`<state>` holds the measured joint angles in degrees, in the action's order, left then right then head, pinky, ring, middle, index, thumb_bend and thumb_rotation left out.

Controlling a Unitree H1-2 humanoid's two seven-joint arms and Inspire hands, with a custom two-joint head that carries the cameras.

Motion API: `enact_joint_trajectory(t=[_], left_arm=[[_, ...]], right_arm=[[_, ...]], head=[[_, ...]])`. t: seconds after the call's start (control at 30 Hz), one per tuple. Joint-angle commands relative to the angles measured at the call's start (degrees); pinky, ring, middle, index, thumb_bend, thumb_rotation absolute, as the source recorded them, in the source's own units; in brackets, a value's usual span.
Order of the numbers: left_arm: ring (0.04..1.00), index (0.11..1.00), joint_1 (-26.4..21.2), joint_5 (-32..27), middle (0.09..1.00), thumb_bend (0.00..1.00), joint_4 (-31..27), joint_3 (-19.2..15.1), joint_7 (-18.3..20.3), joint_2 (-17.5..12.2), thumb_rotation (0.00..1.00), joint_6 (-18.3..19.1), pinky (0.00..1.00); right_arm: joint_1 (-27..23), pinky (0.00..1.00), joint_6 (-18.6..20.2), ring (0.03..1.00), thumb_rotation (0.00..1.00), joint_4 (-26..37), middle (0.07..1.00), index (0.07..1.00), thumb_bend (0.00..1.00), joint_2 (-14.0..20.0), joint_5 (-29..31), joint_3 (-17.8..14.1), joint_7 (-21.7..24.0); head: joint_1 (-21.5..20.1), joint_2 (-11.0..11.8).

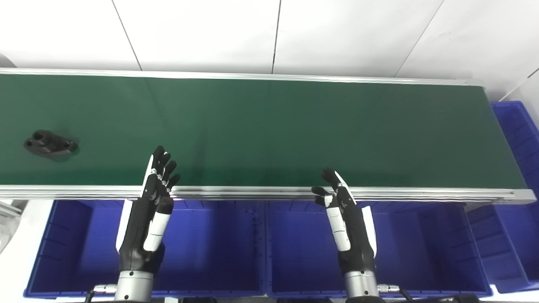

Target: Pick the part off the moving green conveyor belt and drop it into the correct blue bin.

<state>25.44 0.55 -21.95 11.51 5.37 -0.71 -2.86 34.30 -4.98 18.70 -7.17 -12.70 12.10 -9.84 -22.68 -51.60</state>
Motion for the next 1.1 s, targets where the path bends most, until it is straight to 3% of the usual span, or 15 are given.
enact_joint_trajectory(t=[0.0, 0.2, 0.4, 0.53, 1.07], left_arm=[[0.977, 1.0, 0.1, 0.1, 1.0, 0.62, -0.8, 0.2, 0.0, 0.1, 0.89, -3.0, 0.95], [0.971, 1.0, 1.5, 1.1, 0.996, 0.6, -0.6, 0.3, -0.7, 0.7, 0.88, -5.0, 0.94], [0.992, 1.0, 4.1, 3.2, 1.0, 0.61, -0.5, 0.9, -1.8, 1.5, 0.91, -9.3, 0.97], [1.0, 1.0, 5.7, 3.1, 1.0, 0.61, -1.2, 1.1, -2.3, 2.4, 0.92, -8.7, 1.0], [1.0, 1.0, 5.4, 3.7, 1.0, 0.59, 0.6, 2.0, -3.4, 3.0, 0.93, -10.5, 1.0]], right_arm=[[1.2, 0.76, -1.6, 0.791, 0.97, 2.2, 0.904, 0.893, 0.73, -2.6, 0.3, 1.4, -0.5], [1.6, 0.77, -3.1, 0.797, 0.97, 1.7, 0.902, 0.896, 0.7, -1.9, -0.2, 1.6, -0.7], [3.2, 0.78, -5.1, 0.823, 1.0, 2.3, 0.915, 0.915, 0.72, -1.0, -0.3, 1.9, -0.8], [4.6, 0.81, -4.8, 0.853, 1.0, 3.5, 0.922, 0.941, 0.76, -0.6, 2.5, 2.3, 0.1], [4.5, 0.96, -9.6, 0.964, 1.0, 1.4, 0.99, 0.977, 0.79, 0.8, 2.3, 2.2, 0.0]], head=[[0.4, 0.4], [1.5, 1.0], [1.8, 1.4], [2.1, 1.8], [4.0, 2.9]])
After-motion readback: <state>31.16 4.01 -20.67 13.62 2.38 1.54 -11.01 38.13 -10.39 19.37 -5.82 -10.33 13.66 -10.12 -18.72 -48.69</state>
